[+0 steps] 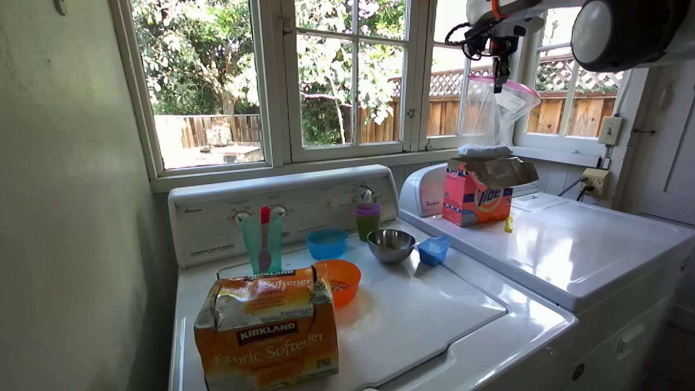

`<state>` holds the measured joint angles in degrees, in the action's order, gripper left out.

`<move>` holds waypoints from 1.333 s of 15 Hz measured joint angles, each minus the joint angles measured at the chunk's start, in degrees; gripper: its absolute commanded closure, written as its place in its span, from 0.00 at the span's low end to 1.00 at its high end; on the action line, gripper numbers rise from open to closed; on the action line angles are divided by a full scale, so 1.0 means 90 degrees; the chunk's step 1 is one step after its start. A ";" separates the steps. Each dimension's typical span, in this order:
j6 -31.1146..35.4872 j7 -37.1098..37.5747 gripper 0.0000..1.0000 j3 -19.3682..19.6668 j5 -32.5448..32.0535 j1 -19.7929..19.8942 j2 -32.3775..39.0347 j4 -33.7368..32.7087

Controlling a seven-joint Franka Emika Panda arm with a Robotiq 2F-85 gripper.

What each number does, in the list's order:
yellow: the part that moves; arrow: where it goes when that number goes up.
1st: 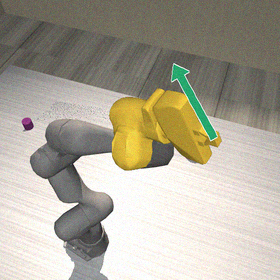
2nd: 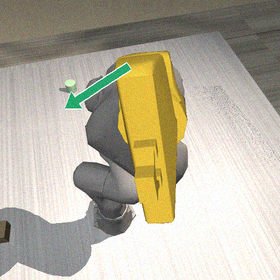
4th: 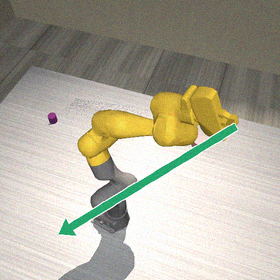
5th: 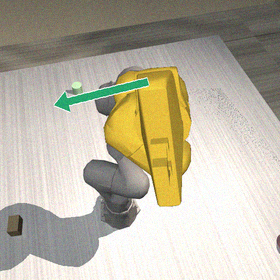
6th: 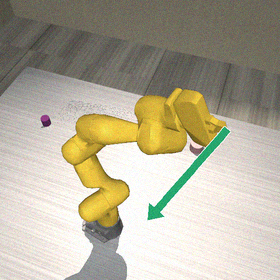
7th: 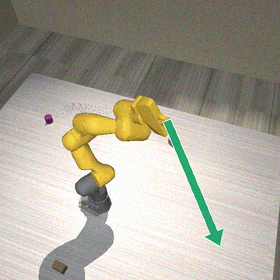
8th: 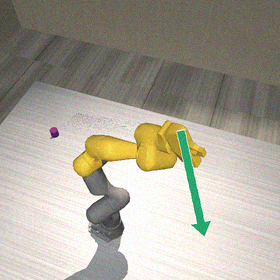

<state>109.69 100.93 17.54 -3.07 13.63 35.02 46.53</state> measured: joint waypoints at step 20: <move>-0.0282 0.0177 1.00 -0.0088 0.0007 -0.0016 0.0637 -0.0011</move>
<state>107.15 102.53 16.75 -3.00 13.48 40.75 46.43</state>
